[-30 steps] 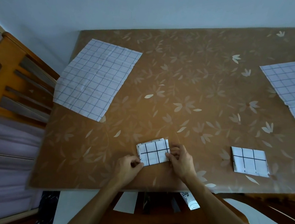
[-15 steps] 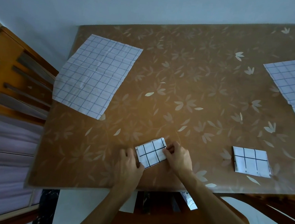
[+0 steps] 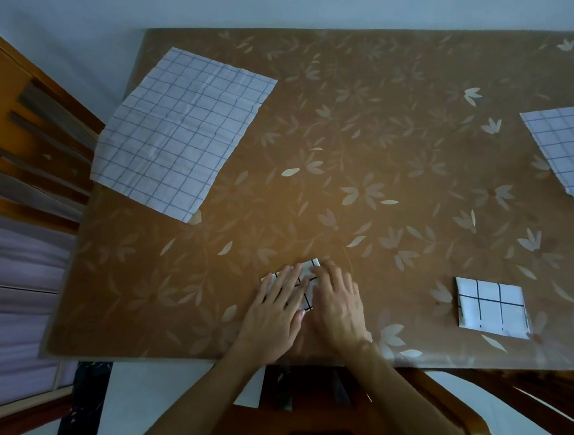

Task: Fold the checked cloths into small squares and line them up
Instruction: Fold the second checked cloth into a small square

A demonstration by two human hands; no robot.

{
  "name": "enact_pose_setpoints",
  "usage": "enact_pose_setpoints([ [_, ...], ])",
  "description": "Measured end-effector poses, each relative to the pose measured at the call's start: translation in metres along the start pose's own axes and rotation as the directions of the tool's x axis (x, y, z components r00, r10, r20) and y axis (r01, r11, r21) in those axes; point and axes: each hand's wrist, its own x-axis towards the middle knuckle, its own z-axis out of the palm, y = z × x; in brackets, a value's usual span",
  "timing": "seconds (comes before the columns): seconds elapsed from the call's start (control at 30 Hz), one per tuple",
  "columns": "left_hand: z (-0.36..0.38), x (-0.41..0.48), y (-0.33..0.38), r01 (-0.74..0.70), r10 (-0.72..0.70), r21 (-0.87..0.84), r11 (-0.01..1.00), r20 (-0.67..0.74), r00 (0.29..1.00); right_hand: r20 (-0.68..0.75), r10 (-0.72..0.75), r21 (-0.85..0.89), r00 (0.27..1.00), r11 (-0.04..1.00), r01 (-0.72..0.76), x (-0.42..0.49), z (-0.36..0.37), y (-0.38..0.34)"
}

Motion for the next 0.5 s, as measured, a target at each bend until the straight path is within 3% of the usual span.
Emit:
enact_pose_setpoints([
  [0.03,0.001,0.0,0.0,0.001,-0.001,0.01,1.0,0.007,1.0,0.061,-0.105,-0.013,0.993,0.994,0.106,-0.004,0.004,0.0],
  [0.1,0.004,0.001,-0.001,-0.019,0.018,0.03,0.999,0.02,1.0,0.199,-0.177,0.026,0.964,0.984,0.175,-0.011,0.01,-0.001],
  [0.2,0.006,0.002,-0.004,-0.067,0.065,0.047,0.997,0.04,0.997,0.288,-0.146,-0.009,0.946,0.988,0.155,-0.015,0.015,0.001],
  [0.37,0.002,-0.014,-0.013,0.031,-0.032,0.018,0.999,0.038,0.999,0.32,0.0,-0.164,0.947,0.985,0.056,-0.011,0.012,0.024],
  [0.5,0.0,-0.033,-0.024,0.056,-0.057,0.022,0.998,0.032,0.998,0.341,0.009,-0.182,0.94,0.982,0.057,-0.011,0.01,0.022],
])
